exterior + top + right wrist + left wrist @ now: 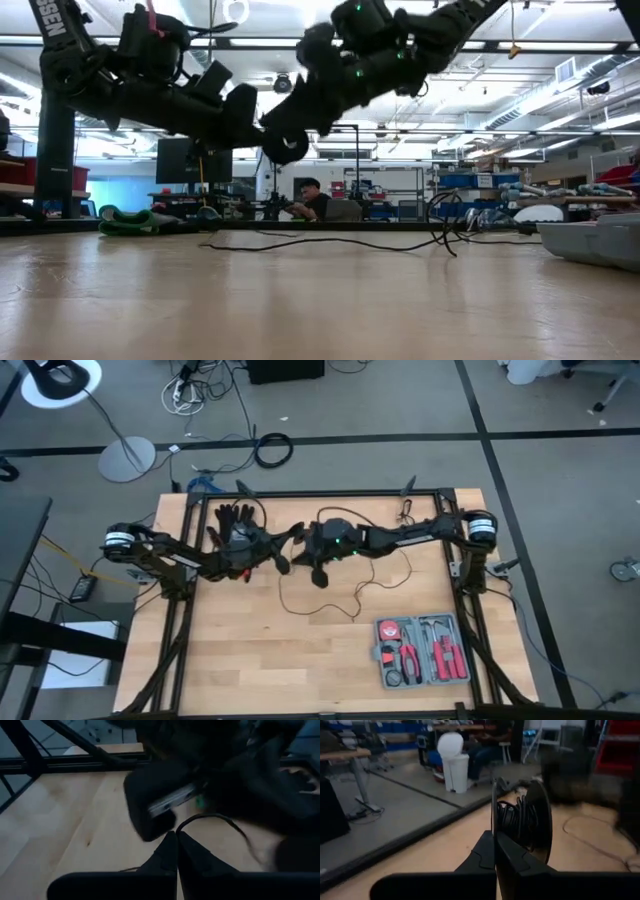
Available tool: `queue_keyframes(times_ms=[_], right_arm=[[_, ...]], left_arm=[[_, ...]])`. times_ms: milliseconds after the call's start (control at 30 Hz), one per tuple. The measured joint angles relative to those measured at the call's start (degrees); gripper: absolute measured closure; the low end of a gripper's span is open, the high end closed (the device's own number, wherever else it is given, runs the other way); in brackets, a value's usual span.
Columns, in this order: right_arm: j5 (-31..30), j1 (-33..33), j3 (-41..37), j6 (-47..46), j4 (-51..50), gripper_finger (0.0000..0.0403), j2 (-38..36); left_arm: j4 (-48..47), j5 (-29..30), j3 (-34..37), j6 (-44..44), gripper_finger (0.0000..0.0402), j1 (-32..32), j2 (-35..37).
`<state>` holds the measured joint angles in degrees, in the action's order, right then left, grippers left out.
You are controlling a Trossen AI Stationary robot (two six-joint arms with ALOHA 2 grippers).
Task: Coil cords
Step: Coil the black wire
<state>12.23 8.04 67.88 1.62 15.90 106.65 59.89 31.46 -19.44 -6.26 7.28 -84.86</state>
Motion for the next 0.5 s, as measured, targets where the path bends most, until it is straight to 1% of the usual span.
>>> queue_keyframes(times_ms=[133,200,367,433,500], right_arm=[[0.02,1.41,1.44,2.0,-5.46,0.0403,-1.73],[-0.04,2.15,2.0,2.36,-6.59,0.0403,-2.57],[-0.63,3.69,1.91,2.57,-10.9,0.0403,-5.08],[-1.16,4.34,1.79,2.61,-12.83,0.0403,-6.08],[-3.76,4.73,1.84,2.66,-14.21,0.0403,-7.3]], left_arm=[[-1.63,-2.44,0.07,-0.44,0.0402,0.0,0.04],[-2.57,-3.58,-0.03,-0.46,0.0402,-0.01,0.02],[-4.1,-4.62,-0.02,-1.77,0.0402,-0.01,0.02],[-4.84,-4.74,0.06,-1.92,0.0402,-0.03,0.04],[-5.15,-4.91,-0.02,-1.93,0.0402,-0.03,0.02]])
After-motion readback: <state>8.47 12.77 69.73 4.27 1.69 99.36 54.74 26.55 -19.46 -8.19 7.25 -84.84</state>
